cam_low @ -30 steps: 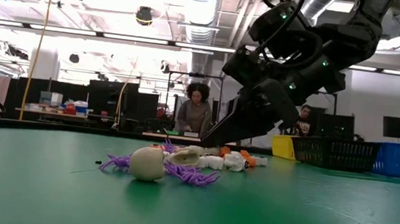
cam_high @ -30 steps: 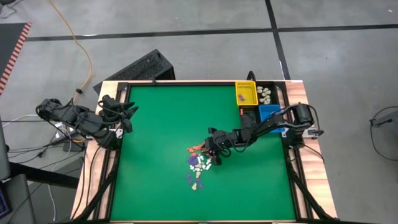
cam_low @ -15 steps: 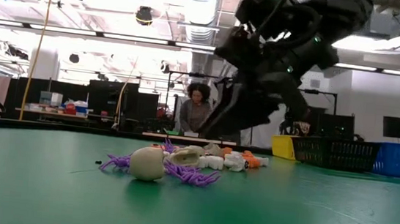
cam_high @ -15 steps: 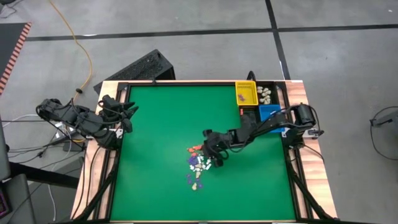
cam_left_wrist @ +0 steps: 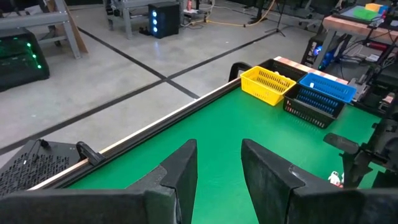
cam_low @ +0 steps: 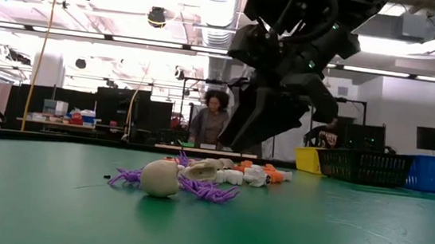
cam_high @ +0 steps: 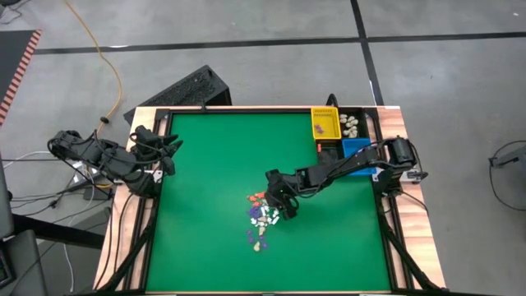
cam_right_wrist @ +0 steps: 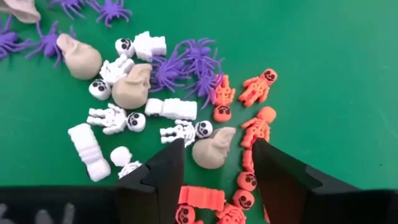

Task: Sort Halloween decoration
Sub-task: Put the gray skull toy into the top black basket

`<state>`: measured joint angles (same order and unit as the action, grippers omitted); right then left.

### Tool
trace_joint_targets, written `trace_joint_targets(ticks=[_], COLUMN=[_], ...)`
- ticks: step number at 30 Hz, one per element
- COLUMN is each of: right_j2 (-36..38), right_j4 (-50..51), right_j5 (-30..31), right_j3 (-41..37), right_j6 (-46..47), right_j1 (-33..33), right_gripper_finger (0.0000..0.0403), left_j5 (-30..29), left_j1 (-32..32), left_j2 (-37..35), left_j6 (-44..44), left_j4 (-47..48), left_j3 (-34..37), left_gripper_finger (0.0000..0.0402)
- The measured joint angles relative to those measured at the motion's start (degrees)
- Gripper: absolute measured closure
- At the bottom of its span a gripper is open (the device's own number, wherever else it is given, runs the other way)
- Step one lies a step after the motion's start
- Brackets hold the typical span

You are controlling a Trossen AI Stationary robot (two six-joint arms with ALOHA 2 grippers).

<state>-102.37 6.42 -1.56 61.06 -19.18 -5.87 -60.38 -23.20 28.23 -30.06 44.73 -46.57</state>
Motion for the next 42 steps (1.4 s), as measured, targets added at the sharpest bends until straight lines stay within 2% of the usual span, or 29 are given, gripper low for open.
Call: trace_joint_targets(ticks=[12,29,42], right_j2=[-0.15,-4.72,-4.81], right_j4=[-3.52,-5.51,-3.46], right_j5=[1.32,3.04,3.26], right_j3=[-0.35,-0.20,-0.24], right_j6=[2.65,5.67,7.17], right_j1=[-0.04,-0.42,-0.37], right_gripper_finger=[0.0191,0.0191,0.0221], left_j5=[-0.11,-0.09,0.02], left_j1=[-0.02,-0.02,-0.01], left_j2=[0.00,0.00,0.00], left_j6=[0.00,-0.39,-0.72], left_j4=[0.02,1.01,0.98], left_j3=[0.00,0.00,0.00], left_gripper_finger=[0.0288,0.0288,0.0288])
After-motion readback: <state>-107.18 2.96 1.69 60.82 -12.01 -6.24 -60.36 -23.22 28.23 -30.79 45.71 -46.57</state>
